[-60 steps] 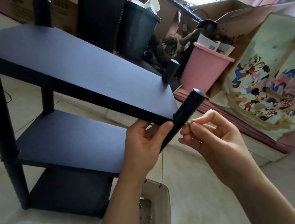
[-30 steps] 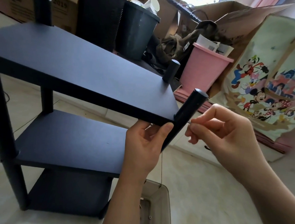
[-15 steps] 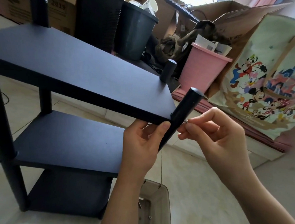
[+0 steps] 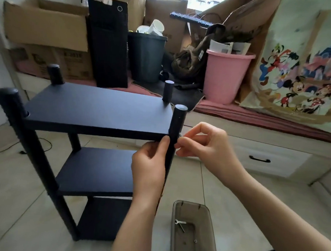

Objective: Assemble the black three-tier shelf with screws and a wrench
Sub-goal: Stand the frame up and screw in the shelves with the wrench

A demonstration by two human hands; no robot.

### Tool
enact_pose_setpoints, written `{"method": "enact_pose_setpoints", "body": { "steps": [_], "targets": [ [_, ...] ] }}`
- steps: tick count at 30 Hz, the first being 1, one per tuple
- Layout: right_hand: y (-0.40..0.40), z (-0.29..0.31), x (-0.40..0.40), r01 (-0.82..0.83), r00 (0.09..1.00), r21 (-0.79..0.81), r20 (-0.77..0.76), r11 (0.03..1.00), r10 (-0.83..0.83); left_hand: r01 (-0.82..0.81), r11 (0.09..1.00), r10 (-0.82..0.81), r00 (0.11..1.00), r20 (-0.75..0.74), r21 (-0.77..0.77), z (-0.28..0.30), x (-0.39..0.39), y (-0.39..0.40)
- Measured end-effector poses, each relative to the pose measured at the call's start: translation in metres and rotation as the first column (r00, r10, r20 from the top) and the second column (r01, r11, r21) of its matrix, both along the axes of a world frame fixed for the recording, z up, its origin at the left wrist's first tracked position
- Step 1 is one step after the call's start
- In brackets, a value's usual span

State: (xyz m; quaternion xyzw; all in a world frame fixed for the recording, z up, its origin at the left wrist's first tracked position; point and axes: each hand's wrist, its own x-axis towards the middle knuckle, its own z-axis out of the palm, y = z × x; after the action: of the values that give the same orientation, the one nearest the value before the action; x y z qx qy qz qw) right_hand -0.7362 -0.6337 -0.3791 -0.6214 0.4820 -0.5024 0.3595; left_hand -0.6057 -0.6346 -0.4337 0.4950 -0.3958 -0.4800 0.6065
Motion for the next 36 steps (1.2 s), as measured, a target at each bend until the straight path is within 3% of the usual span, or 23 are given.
{"method": "enact_pose_setpoints", "body": {
  "steps": [2, 3, 5, 7, 9, 13, 17, 22, 30, 34, 36],
  "targets": [
    [0.001, -0.001, -0.001, 0.01, 0.999, -0.027, -0.03, 1.0, -0.011, -0.01, 0.994, -0.023, 0.957, 0.288, 0.113, 0.012, 0.012, 0.007],
    [0.002, -0.002, -0.001, 0.015, 0.999, -0.043, -0.047, 0.999, -0.017, -0.036, 0.995, -0.009, 0.896, 0.444, 0.092, 0.019, 0.018, 0.01],
    [0.003, -0.003, -0.001, 0.017, 0.997, -0.069, -0.069, 0.997, -0.022, -0.097, 0.989, 0.15, 0.735, 0.661, -0.116, 0.035, 0.027, 0.016],
    [0.003, -0.003, -0.001, 0.022, 0.998, -0.074, -0.065, 0.997, -0.027, -0.07, 0.927, 0.334, 0.602, 0.725, -0.369, 0.052, 0.033, 0.015],
    [0.004, -0.004, -0.002, 0.035, 0.997, -0.07, -0.064, 0.997, -0.04, 0.051, 0.888, 0.363, 0.535, 0.763, -0.458, 0.062, 0.037, 0.008],
    [0.004, -0.004, -0.004, 0.036, 0.999, -0.056, -0.036, 0.998, -0.038, 0.288, 0.912, 0.203, 0.305, 0.931, -0.293, 0.056, 0.045, -0.009],
    [0.003, -0.002, -0.004, 0.05, 0.998, -0.117, -0.039, 0.992, -0.055, 0.35, 0.894, 0.255, 0.113, 0.96, -0.279, 0.052, 0.043, -0.014],
    [0.0, 0.001, -0.006, 0.047, 0.997, -0.144, -0.06, 0.988, -0.056, 0.374, 0.865, 0.308, 0.127, 0.943, -0.333, 0.049, 0.045, -0.013],
    [-0.002, -0.004, -0.004, 0.043, 0.985, -0.19, -0.156, 0.981, -0.073, 0.385, 0.868, 0.329, 0.022, 0.944, -0.312, 0.06, 0.05, -0.018],
    [-0.002, -0.005, -0.004, 0.043, 0.992, -0.182, -0.112, 0.982, -0.064, 0.35, 0.906, 0.248, 0.014, 0.969, -0.237, 0.062, 0.049, -0.02],
    [-0.001, -0.006, -0.003, 0.035, 0.995, -0.16, -0.09, 0.987, -0.049, 0.327, 0.929, 0.155, 0.083, 0.984, -0.174, 0.063, 0.049, -0.021]
  ]
}}
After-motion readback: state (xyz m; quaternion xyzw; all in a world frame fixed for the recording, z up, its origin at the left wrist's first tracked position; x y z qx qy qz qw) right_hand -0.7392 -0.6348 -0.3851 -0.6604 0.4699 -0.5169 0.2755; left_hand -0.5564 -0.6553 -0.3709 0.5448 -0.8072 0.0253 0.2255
